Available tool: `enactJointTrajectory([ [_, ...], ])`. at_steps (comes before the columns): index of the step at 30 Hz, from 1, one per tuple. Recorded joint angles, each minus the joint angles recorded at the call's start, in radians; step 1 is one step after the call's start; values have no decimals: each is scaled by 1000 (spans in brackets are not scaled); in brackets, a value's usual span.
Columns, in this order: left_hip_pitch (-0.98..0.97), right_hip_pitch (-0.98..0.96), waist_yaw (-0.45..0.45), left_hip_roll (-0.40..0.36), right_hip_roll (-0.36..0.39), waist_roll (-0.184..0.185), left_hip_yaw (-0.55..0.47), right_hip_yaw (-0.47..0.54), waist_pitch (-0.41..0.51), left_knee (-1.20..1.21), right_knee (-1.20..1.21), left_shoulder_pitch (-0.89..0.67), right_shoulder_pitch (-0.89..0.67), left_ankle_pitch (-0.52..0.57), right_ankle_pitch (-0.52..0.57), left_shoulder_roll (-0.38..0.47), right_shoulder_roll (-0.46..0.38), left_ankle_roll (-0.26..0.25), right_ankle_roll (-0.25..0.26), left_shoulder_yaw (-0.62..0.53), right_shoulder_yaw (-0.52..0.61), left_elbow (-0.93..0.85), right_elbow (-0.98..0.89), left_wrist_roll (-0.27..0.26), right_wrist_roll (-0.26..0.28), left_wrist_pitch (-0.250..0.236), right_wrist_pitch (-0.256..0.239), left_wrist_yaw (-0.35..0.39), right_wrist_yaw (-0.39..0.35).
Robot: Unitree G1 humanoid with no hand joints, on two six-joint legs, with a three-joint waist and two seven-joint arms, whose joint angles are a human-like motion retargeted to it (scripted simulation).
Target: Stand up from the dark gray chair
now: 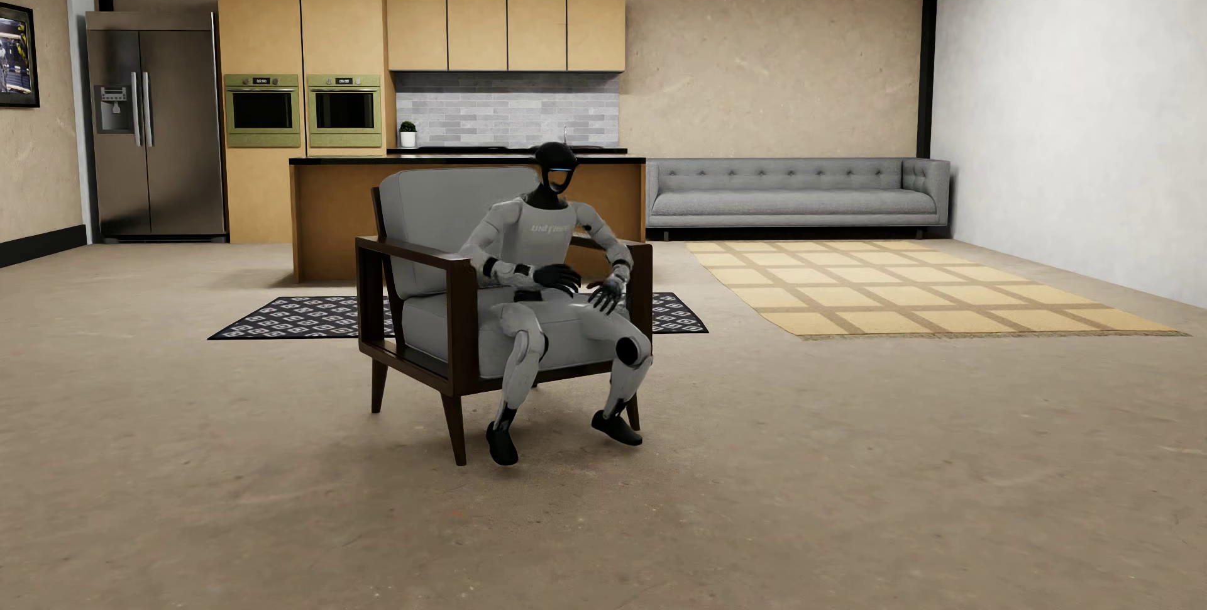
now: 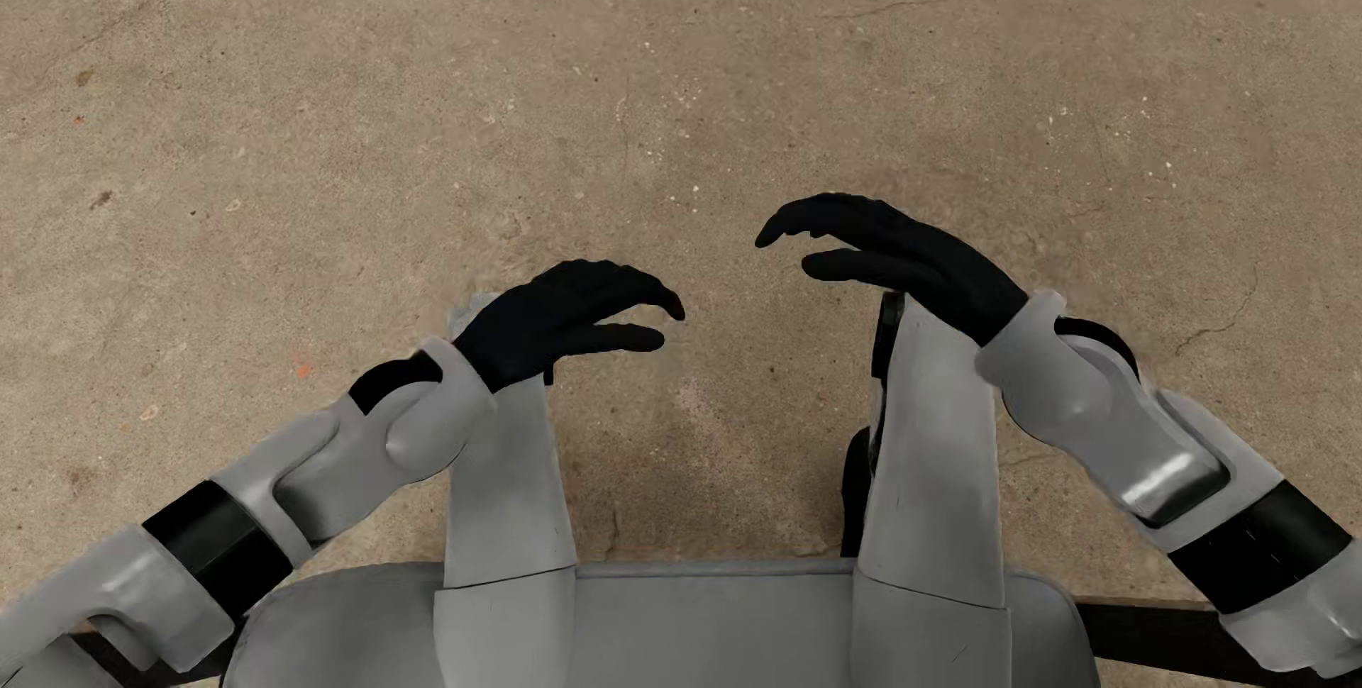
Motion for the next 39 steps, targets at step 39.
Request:
enactJointTrajectory([
  [39, 1348, 1466, 30, -114, 186, -68, 395, -286, -639, -1898, -2001, 520, 454, 259, 223, -456, 530, 136, -171, 452, -255, 1066, 1262, -80, -58, 159, 217, -198, 104],
])
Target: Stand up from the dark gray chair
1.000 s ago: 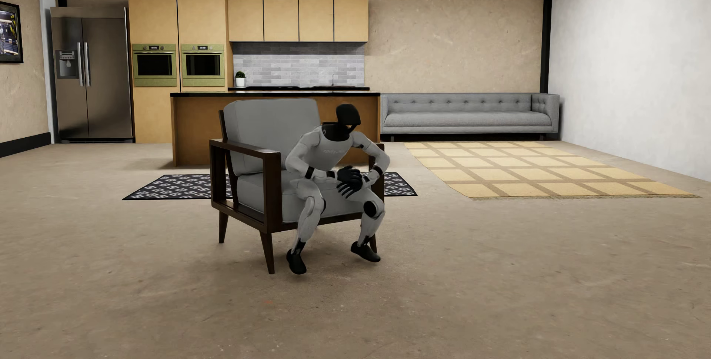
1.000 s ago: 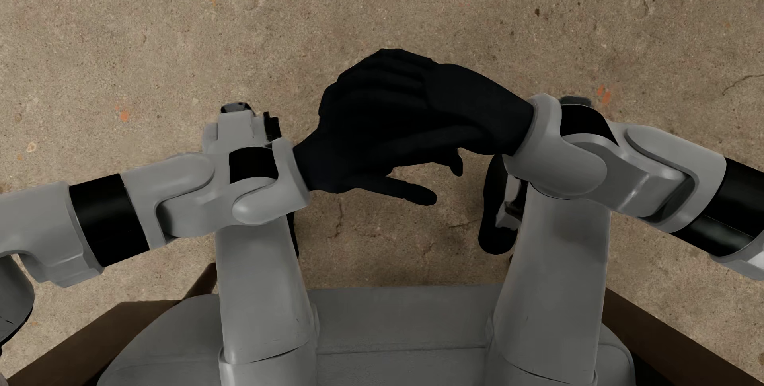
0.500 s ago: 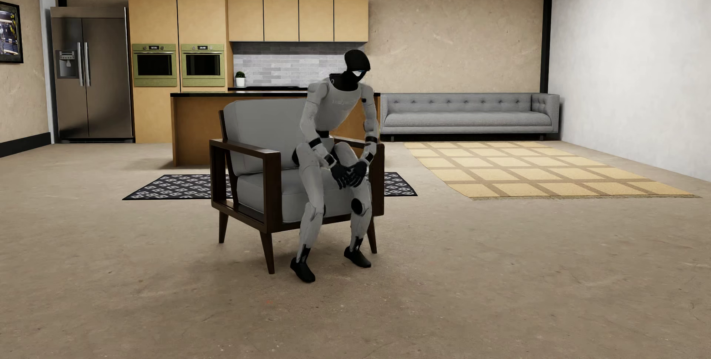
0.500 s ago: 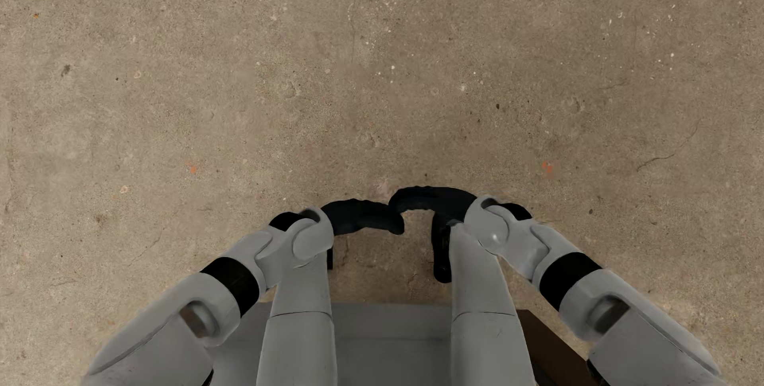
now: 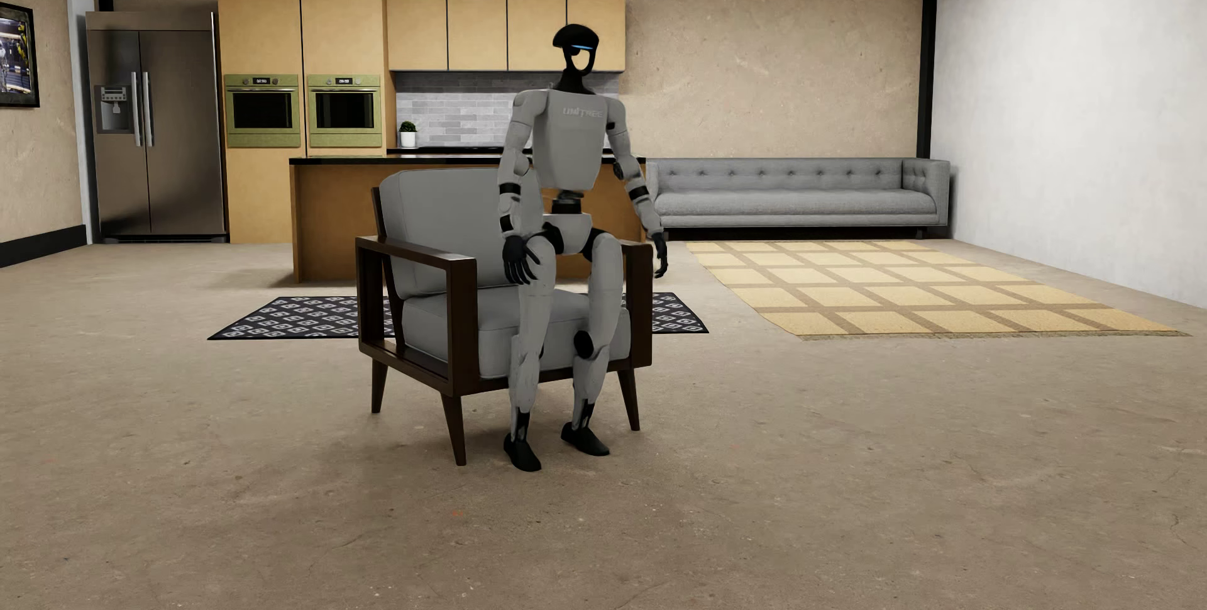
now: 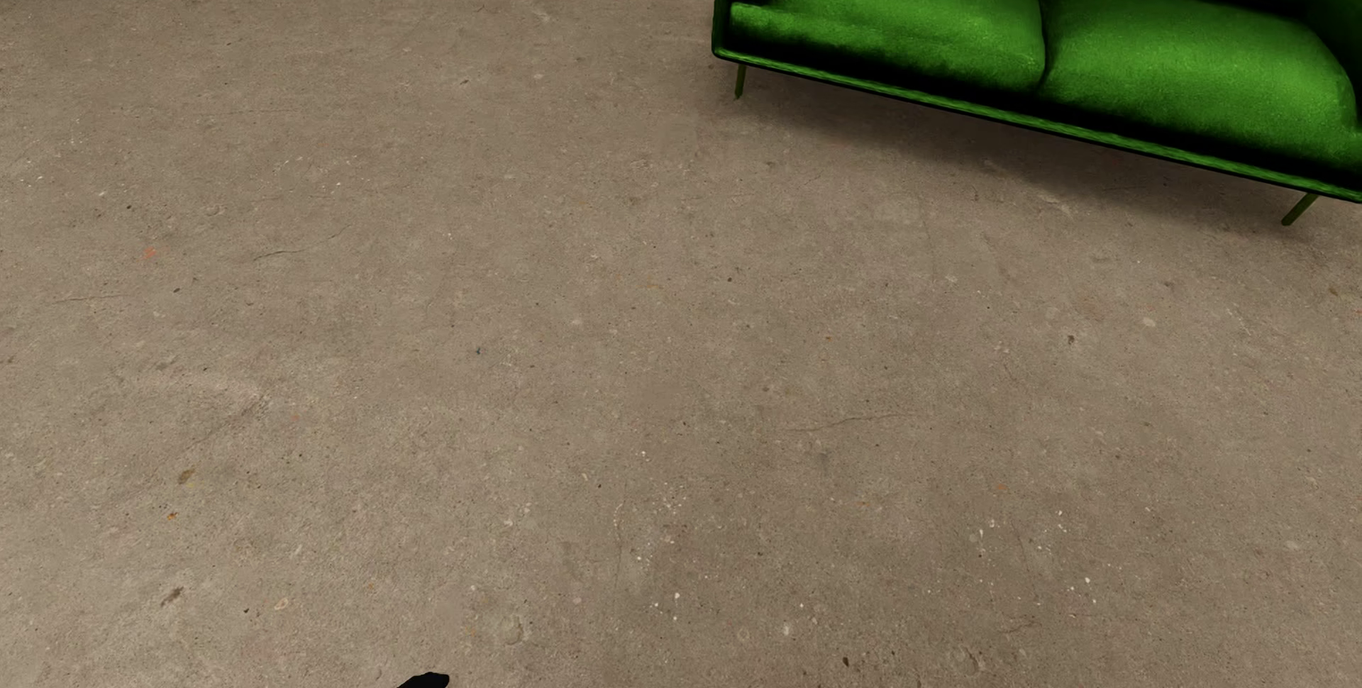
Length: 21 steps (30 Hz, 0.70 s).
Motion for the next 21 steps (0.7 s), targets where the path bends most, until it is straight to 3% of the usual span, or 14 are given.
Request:
enactJointTrajectory([
  [2, 27, 25, 2, -1, -3, 0, 5, -7, -18, -3, 1, 10, 9, -7, -9, -3, 8, 0, 5, 12, -8, 42, 22, 8, -3, 12, 7, 0, 7],
  [6, 34, 41, 9, -7, -12, -10, -7, -14, -38, -5, 0, 27, 21, -11, -19, 10, 25, 2, 8, -3, -9, -6, -19, 39, 0, -17, -2, -55, 26],
  [13, -16, 35, 33, -47, -42, -5, -73, -46, -41, -1, 2, -7, 14, 21, -8, -48, 32, 21, -5, -74, 17, -113, -68, 24, 20, -28, -10, -60, 21],
  [17, -85, -1, 39, -72, -71, 0, -128, -69, -33, 55, 77, -21, 24, 20, -22, -62, 14, 19, -12, -85, 28, -141, -66, 40, 26, -35, -12, -63, 20],
  [19, -110, -79, 35, -82, -102, 1, -149, -75, -20, 55, 232, -34, 19, 33, -75, -58, 7, 12, -7, -78, 34, -120, -63, 34, 25, -25, -10, -57, 24],
  [21, -115, -134, 27, -87, -112, 1, -165, -58, 4, 42, 368, -40, 8, 54, -145, -38, 8, 8, -35, -63, 44, -90, -59, 35, 21, -10, -9, -35, 15],
])
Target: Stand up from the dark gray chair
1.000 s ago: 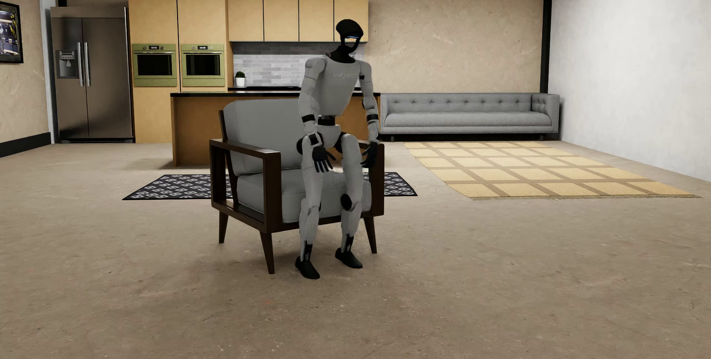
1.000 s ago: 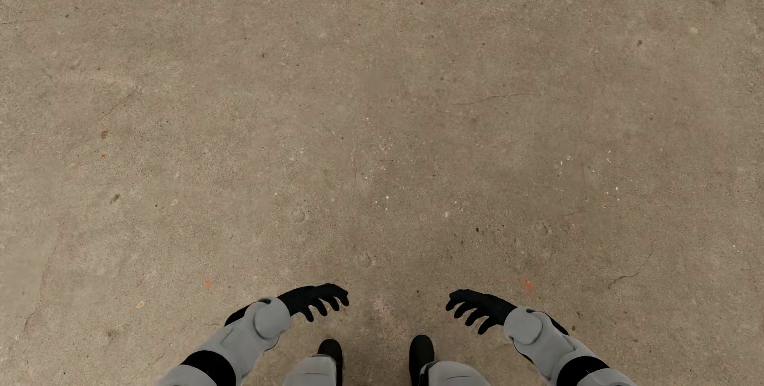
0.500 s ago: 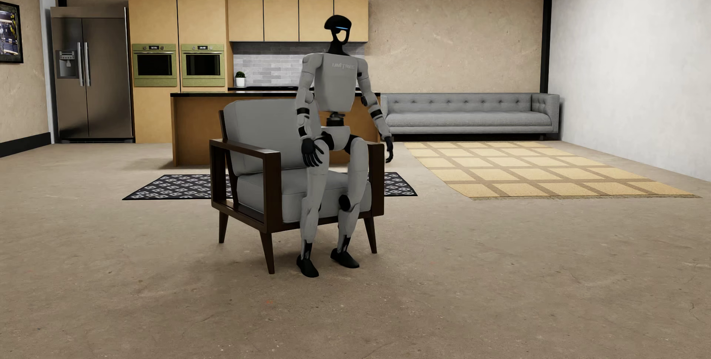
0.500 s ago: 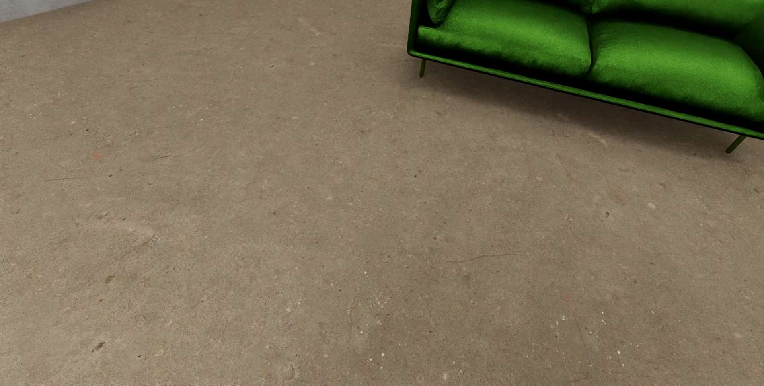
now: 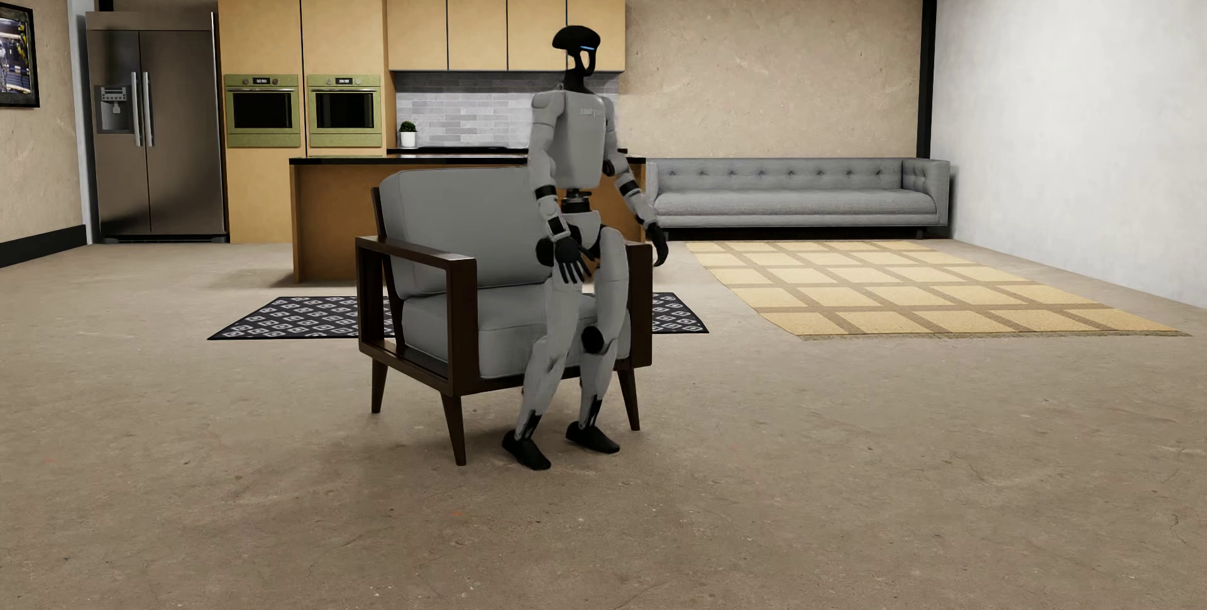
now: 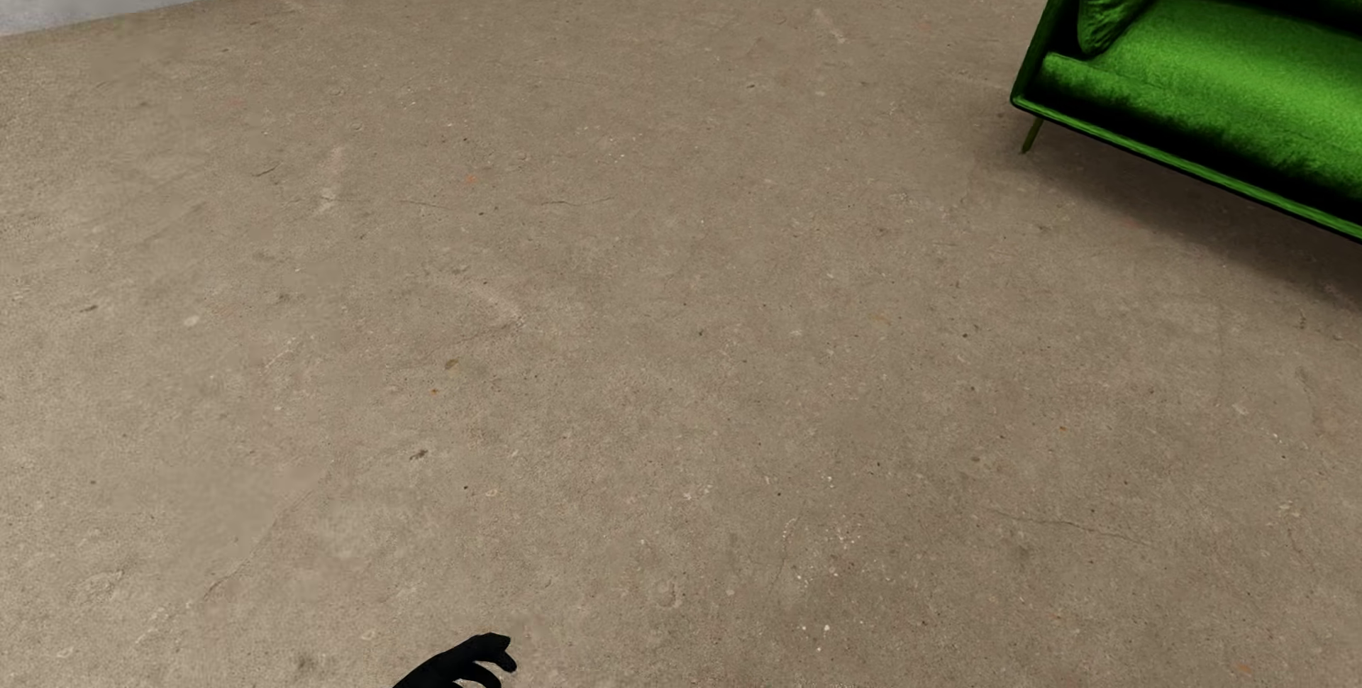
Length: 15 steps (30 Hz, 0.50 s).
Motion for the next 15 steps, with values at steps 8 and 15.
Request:
enactJointTrajectory([
  [8, -70, -36, 8, -38, 112, -4, -96, 129, 12, -18, -90, -14, -18, 91, 41, 78, -8, -1, -5, 33, 30, 148, -58, -46, 7, 38, -25, 76, -6],
  [15, -234, 89, 19, 48, 154, 42, 50, 56, 61, 307, -266, 15, -49, -174, 81, 9, -46, -140, -22, 29, -10, 80, 14, -23, 35, 14, -7, 34, -58],
])
